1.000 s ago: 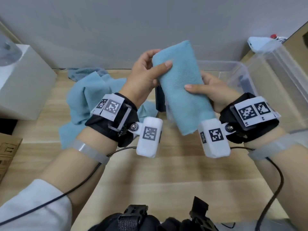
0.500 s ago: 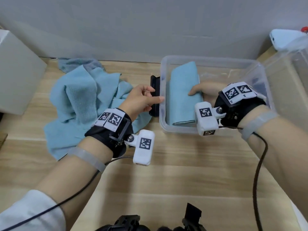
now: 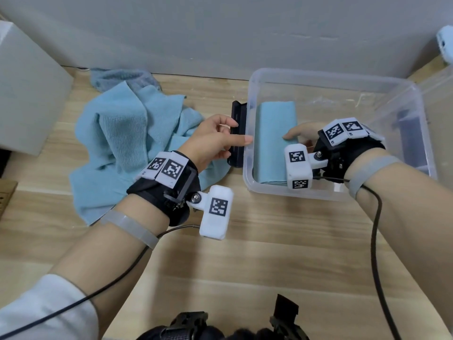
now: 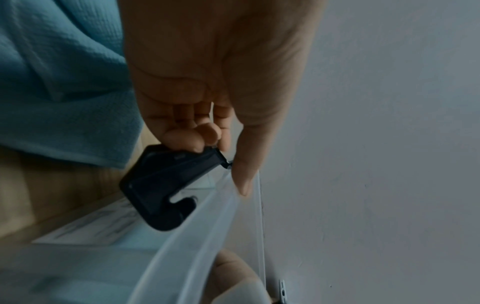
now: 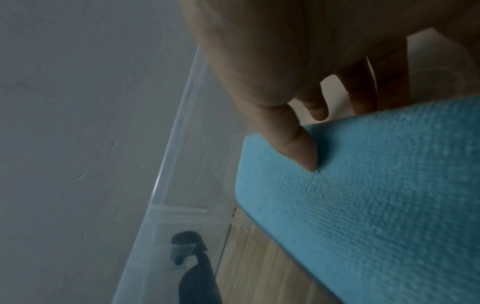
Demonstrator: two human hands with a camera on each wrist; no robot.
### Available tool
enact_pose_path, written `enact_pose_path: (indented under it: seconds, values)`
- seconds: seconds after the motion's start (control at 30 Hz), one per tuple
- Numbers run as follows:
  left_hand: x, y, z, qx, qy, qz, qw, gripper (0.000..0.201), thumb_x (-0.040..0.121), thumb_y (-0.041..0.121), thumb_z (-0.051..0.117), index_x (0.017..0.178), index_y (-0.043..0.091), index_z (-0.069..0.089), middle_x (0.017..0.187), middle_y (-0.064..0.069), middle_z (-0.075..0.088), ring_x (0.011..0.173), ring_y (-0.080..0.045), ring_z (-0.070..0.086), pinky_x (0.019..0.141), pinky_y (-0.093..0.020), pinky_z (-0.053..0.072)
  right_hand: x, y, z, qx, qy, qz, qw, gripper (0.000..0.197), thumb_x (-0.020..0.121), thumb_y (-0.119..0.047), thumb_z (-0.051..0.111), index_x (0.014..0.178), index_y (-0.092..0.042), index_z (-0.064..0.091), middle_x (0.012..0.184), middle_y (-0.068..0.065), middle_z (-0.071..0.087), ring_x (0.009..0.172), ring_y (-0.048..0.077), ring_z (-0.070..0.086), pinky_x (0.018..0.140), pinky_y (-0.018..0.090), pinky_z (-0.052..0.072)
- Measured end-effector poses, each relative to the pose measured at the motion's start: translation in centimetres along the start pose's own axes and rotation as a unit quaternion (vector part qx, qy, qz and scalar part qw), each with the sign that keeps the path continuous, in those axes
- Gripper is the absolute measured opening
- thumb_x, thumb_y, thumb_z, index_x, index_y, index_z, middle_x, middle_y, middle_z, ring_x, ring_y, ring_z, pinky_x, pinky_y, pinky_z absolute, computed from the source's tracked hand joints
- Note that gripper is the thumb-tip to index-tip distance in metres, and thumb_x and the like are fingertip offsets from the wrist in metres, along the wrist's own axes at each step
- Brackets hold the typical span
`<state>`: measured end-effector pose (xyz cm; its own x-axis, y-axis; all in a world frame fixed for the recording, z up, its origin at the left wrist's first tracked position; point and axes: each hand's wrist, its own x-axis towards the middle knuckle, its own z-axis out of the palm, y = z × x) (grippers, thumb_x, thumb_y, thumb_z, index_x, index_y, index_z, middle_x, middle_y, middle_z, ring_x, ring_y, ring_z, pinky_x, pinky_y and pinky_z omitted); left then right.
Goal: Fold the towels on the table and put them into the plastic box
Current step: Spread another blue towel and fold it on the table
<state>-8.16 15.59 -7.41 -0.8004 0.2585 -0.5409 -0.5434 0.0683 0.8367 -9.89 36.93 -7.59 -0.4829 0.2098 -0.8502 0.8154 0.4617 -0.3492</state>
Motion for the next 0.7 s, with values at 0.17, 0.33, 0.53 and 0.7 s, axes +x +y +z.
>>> enact_pose_path:
  seconds: [0.17, 0.33, 0.53, 0.7]
  values:
    - [0.1, 0.0, -0.1, -0.016, -0.002, -0.007, 1.000, 0.036, 0.071, 0.004, 0.075, 0.091, 0.018, 0.049, 0.062, 0.006, 0.032, 0.057, -0.006, 0.038, 0.043, -0.015, 0.040, 0.3, -0.7, 1.5, 0.030, 0.001, -0.005, 1.000, 0.040, 0.085, -0.019, 0.055, 0.117, 0.005, 0.048, 0.100, 0.019, 0.060, 0.090, 0.034, 0.062, 0.091, 0.044, 0.048]
    - [-0.1, 0.1, -0.1, -0.022, -0.003, -0.005, 1.000, 0.037, 0.071, 0.005, 0.075, 0.094, 0.017, 0.050, 0.062, 0.006, 0.032, 0.056, -0.006, 0.038, 0.043, -0.015, 0.039, 0.5, -0.9, 1.8, 0.045, 0.006, 0.002, 0.999, 0.042, 0.076, -0.022, 0.063, 0.110, 0.000, 0.052, 0.103, 0.018, 0.063, 0.093, 0.035, 0.062, 0.096, 0.047, 0.045]
    - [-1.1, 0.3, -0.2, -0.005, 0.014, 0.032, 0.999, 0.035, 0.074, 0.002, 0.072, 0.093, 0.019, 0.049, 0.066, 0.005, 0.043, 0.060, -0.007, 0.044, 0.047, -0.016, 0.040, -3.2, -3.0, 1.1, 0.124, 0.086, -0.057, 0.987, 0.047, 0.086, -0.020, 0.055, 0.127, -0.003, 0.040, 0.114, 0.013, 0.052, 0.097, 0.024, 0.051, 0.088, 0.034, 0.042]
    - [-3.6, 0.0, -2.6, 0.095, 0.002, 0.100, 0.990, 0.028, 0.078, 0.003, 0.068, 0.092, 0.020, 0.052, 0.076, 0.007, 0.049, 0.061, -0.007, 0.045, 0.056, -0.017, 0.040, -9.1, -5.5, 3.3, 0.202, 0.143, -0.268, 0.931, 0.046, 0.084, -0.009, 0.053, 0.128, -0.019, 0.043, 0.115, 0.005, 0.051, 0.101, 0.018, 0.051, 0.087, 0.031, 0.047]
